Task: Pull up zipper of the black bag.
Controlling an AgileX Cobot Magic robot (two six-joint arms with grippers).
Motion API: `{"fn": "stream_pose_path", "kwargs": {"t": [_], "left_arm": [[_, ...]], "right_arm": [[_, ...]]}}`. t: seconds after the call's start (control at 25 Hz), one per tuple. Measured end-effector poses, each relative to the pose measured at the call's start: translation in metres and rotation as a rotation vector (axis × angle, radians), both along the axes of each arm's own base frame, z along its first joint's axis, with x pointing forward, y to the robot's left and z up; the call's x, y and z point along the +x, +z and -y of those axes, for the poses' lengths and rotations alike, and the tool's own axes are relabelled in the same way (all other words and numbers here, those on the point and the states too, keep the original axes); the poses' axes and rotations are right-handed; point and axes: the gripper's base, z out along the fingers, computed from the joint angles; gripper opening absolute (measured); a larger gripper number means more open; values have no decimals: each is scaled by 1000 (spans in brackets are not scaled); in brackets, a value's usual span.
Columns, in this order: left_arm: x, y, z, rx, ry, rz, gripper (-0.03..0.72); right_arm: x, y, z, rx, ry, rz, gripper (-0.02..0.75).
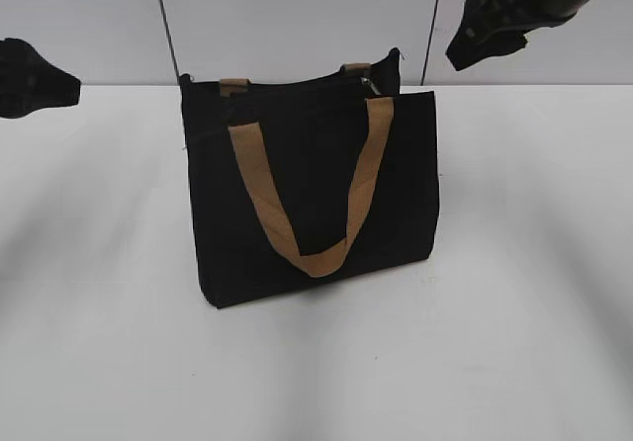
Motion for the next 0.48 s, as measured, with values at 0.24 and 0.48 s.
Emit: {"fn": "stream_pose_path", "kwargs": {"t": [0.24,0.48], "left_arm": [[-2,-6,-22,16,97,-89,551],[-13,-19,-42,174,151,-262,550]], "right_arm": [[-6,13,17,-123,-112,30,447],[-13,20,35,-264,-228,23,448]]}}
